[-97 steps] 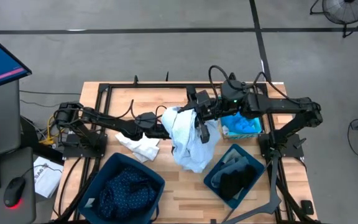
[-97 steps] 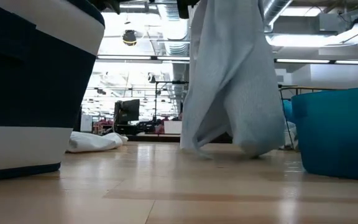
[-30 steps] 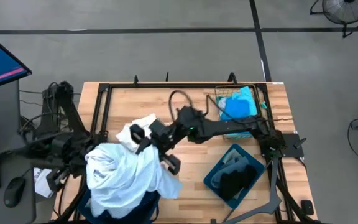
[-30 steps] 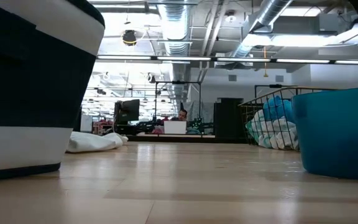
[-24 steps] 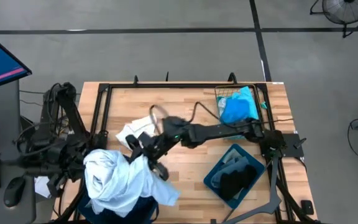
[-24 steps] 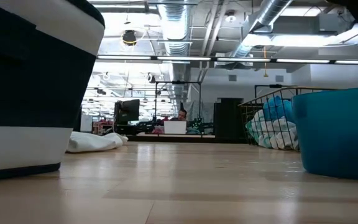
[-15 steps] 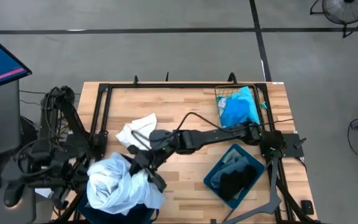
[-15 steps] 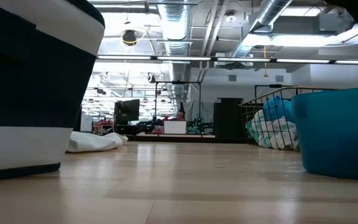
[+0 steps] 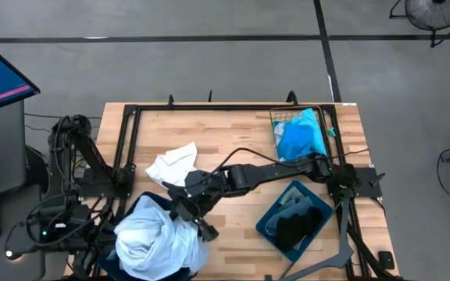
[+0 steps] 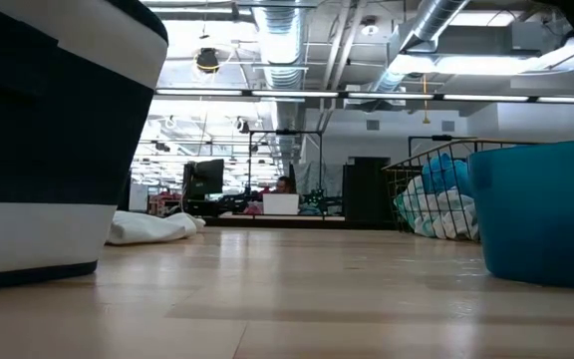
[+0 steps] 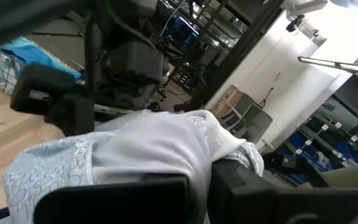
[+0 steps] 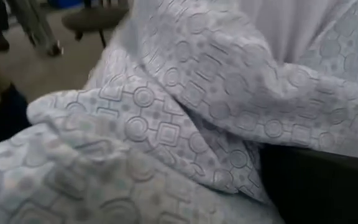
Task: Pick & Place Cloths
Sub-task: Put the white shirt into the laundry organizer
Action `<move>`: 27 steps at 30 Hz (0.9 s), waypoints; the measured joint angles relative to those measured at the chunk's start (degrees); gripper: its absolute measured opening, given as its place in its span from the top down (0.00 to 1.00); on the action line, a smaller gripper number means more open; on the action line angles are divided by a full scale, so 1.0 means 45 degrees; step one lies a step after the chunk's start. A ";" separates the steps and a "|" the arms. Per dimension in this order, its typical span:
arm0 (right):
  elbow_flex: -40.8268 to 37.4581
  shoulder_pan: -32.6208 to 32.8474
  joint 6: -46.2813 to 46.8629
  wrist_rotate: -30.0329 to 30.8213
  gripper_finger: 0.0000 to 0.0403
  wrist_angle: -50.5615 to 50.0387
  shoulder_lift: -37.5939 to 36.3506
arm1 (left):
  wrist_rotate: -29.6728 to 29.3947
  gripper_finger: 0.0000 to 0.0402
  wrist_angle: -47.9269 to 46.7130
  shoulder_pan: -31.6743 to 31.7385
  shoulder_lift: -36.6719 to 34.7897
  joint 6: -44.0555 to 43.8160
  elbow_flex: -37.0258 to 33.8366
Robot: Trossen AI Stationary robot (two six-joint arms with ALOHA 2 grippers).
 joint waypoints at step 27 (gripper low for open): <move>0.0482 0.0364 -0.1919 0.2560 0.10 -0.6141 -0.0252 | -0.0731 1.00 0.0111 -0.0486 0.0000 -0.1094 -0.0021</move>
